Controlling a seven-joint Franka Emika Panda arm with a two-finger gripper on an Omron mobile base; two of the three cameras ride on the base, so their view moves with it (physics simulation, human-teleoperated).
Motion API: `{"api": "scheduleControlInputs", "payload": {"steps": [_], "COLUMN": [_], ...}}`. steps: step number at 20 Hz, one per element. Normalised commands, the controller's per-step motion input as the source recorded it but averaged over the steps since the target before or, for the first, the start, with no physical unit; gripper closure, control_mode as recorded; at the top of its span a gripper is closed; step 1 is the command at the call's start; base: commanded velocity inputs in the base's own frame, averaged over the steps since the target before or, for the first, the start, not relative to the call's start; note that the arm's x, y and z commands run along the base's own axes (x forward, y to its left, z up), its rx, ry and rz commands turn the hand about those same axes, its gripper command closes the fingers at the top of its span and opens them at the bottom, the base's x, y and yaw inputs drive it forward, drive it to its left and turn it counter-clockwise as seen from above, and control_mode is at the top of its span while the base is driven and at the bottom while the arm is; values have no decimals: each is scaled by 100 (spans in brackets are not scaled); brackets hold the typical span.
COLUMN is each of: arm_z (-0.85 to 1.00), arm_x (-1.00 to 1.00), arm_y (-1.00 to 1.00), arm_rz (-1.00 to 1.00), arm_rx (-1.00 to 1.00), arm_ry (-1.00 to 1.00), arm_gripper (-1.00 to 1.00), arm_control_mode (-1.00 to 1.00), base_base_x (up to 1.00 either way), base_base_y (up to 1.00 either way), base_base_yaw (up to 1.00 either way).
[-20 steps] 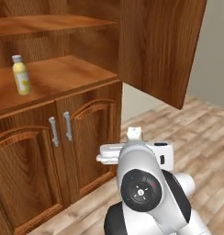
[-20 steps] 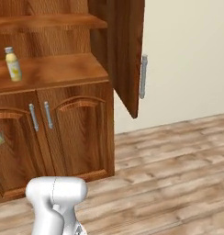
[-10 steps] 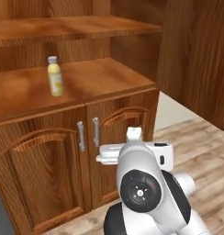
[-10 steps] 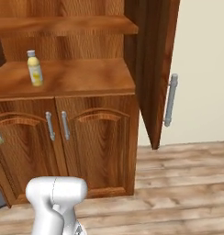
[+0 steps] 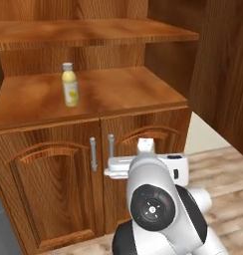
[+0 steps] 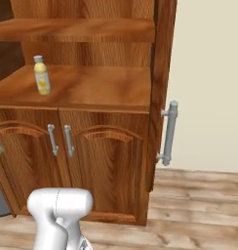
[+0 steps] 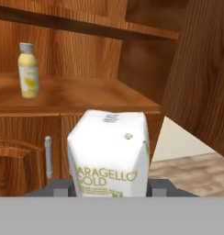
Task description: Sort all alcoholic drinks to one cabinet, and non-alcoholic drinks to the other.
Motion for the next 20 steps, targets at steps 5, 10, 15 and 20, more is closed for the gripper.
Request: {"api": "scheduleControlInputs", "payload": {"steps": [5,10,15,20], "arm_z": [0,0,0,0], "arm_x": [0,0,0,0], "arm_y": [0,0,0,0], "arm_rz": [0,0,0,0], "arm_rx": [0,0,0,0], "arm_ry": [0,0,0,0], "arm_gripper": [100,100,100,100], "arm_control_mode": [100,100,100,100], "base_base_x": [54,52,46,46], "base_base_y": [-41,-13,2,0], "base_base_yaw": [33,25,7,0]}}
